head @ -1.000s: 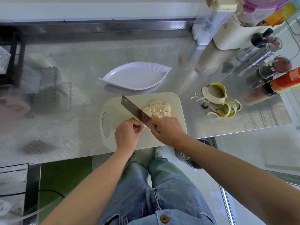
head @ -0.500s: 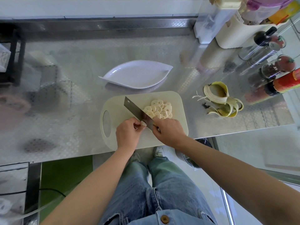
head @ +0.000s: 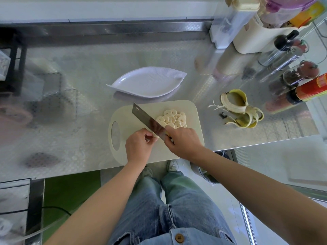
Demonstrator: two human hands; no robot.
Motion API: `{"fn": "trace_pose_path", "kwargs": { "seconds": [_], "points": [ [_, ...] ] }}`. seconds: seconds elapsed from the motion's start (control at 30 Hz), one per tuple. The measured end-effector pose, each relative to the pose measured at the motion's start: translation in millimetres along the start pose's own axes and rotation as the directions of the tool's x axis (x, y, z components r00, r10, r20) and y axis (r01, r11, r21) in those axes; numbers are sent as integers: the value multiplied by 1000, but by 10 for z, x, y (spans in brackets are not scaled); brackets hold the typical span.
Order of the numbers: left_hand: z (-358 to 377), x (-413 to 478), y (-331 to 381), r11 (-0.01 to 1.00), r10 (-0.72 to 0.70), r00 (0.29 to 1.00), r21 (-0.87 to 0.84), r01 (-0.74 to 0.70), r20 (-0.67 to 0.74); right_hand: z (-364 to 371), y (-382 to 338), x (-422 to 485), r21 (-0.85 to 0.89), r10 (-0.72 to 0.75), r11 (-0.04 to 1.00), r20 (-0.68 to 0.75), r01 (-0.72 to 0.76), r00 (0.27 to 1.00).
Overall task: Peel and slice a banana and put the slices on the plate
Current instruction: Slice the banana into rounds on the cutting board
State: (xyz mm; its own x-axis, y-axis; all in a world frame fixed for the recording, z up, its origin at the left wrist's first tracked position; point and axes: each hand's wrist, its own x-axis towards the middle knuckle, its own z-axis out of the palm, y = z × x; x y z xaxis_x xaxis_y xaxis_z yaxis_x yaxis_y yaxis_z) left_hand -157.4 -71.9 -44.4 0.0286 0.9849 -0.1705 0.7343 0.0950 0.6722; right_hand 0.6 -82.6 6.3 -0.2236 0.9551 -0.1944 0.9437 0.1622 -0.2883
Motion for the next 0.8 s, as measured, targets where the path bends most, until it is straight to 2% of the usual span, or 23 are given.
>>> {"fn": "trace_pose_path", "kwargs": {
  "seconds": [0.33, 0.8],
  "points": [
    [6, 14, -2, 1000, -14, 1000, 5, 14, 12, 132, -32, 43, -30, 6, 1000, 88, -3, 996],
    [-7, 25, 3, 1000, -1, 1000, -15, 1, 11, -31, -16, 24, 6, 32, 999, 29, -32, 999]
  ]
}}
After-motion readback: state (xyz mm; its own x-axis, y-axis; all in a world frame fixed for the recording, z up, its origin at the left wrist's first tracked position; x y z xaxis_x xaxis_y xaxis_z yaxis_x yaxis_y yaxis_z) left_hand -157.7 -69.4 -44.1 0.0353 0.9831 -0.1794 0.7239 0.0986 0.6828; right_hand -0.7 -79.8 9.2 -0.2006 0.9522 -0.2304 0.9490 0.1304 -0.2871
